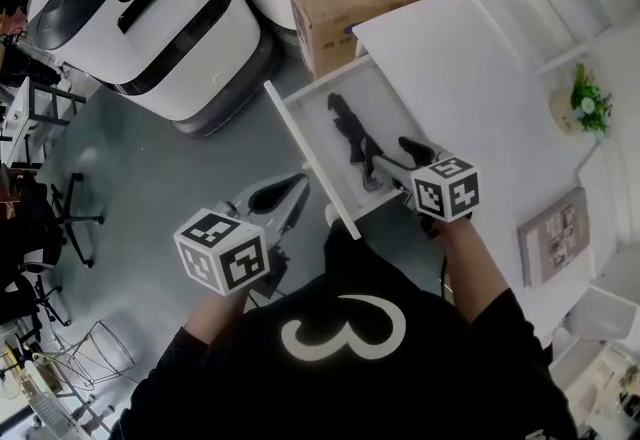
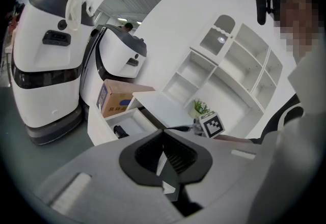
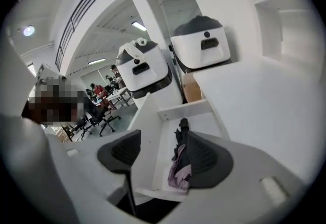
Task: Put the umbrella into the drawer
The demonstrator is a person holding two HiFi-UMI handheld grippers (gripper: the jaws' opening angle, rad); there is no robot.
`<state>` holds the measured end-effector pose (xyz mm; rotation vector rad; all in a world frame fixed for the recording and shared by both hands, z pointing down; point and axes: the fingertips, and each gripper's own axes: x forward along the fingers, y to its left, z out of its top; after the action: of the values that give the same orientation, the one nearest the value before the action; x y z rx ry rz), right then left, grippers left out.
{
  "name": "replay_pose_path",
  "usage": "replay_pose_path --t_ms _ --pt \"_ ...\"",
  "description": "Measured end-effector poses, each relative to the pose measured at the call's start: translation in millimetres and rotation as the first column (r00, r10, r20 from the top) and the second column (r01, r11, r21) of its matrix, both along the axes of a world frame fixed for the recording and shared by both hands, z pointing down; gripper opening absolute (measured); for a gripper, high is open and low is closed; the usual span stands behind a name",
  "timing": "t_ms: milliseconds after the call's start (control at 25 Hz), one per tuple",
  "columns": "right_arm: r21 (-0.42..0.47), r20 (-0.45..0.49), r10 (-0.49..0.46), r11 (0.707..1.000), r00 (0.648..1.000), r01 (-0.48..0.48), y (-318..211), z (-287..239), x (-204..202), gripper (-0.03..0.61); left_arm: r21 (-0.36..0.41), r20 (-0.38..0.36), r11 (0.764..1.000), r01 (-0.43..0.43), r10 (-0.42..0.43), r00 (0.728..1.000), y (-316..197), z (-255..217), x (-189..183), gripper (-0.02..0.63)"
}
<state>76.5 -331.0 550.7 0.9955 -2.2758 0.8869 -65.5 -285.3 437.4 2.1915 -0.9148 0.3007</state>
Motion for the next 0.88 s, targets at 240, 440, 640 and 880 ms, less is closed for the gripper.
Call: replay_pose_path --t_ms 240,440,640,880 --pt "0.198 0.088 -0.019 0.980 0.996 0.001 44.8 -96.8 6.3 0.160 0.077 -0.017 0.996 -0.048 0.050 0.999 30.2 -30.1 16.7 0.009" --pt "0.307 0.179 0.012 0.949 0.984 -0.067 87.3 -156.8 7.8 0.103 0.129 -0.028 0.988 -0.088 0.092 0.995 62.7 -55.2 30.7 0.009" --pt "0.394 0.236 0.001 0.914 0.972 -0.097 120.6 -200.4 5.6 0.037 0.185 -0.044 0.976 -0.119 0.129 0.991 88.6 -81.8 38.2 0.009" --pt "0.405 0.295 -0.053 0.911 0.954 -0.075 156.7 -224.3 -0.6 0.003 0.251 -0.043 0.959 -0.133 0.148 0.988 110.3 -111.0 40.4 0.009"
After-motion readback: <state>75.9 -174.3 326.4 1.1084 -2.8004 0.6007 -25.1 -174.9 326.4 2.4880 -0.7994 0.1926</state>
